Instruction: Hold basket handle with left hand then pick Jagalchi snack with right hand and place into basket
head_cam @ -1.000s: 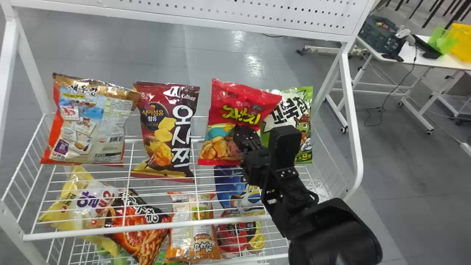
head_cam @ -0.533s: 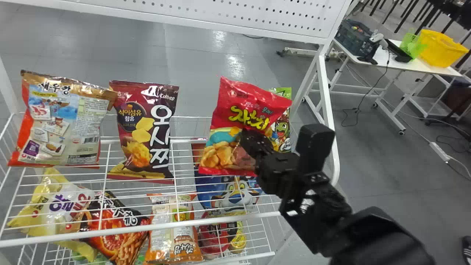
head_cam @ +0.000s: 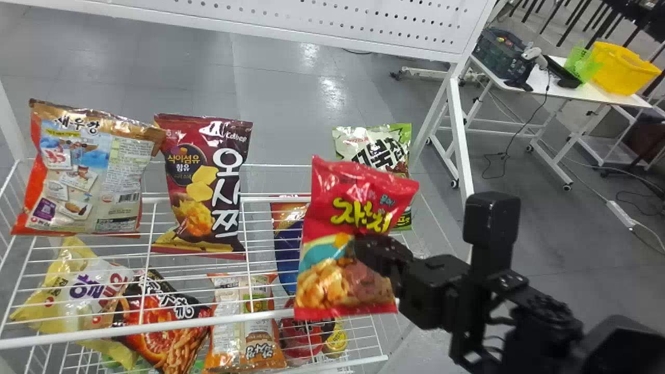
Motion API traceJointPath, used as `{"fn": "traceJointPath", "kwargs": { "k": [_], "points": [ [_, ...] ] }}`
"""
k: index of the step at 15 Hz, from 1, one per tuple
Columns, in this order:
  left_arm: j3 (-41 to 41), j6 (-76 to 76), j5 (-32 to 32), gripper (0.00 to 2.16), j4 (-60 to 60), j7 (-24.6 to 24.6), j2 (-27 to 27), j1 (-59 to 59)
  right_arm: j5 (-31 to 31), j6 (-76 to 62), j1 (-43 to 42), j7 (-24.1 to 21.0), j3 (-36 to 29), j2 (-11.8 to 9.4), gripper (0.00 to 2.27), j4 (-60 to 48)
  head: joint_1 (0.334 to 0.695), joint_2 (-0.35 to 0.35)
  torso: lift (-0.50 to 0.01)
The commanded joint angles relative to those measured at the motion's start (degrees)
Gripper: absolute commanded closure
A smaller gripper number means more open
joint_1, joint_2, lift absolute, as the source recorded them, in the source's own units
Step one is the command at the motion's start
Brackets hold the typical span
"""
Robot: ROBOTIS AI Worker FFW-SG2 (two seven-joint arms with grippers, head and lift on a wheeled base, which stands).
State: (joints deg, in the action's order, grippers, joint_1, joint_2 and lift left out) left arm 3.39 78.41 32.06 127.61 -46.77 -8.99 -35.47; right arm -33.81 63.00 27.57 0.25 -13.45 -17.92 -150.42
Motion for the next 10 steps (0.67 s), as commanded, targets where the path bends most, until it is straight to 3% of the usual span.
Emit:
{"fn": "traceJointPath", "kwargs": {
  "k": [1,4,6,10],
  "points": [
    [0.2,-0.2,0.0,1.21,0.0,-0.1,0.3,-0.4,-4.2,9.0,1.7,0.1,-4.5,-0.2,1.95,-4.5,0.695,-0.35,-0.01],
    [0.2,-0.8,0.1,1.21,0.5,-0.1,0.5,-0.9,-7.2,16.9,3.3,3.2,-8.4,-0.1,1.95,-6.2,0.695,-0.35,-0.01],
    [0.2,-0.8,0.1,1.21,0.5,-0.1,0.6,-0.9,-7.1,20.6,4.6,6.1,-9.7,1.6,1.95,-6.9,0.695,-0.35,-0.01],
    [0.4,-1.1,0.1,1.21,0.3,-0.2,0.6,-0.9,-5.0,23.8,6.9,9.0,-10.0,1.7,1.95,-6.7,0.695,-0.35,-0.01]
  ]
}}
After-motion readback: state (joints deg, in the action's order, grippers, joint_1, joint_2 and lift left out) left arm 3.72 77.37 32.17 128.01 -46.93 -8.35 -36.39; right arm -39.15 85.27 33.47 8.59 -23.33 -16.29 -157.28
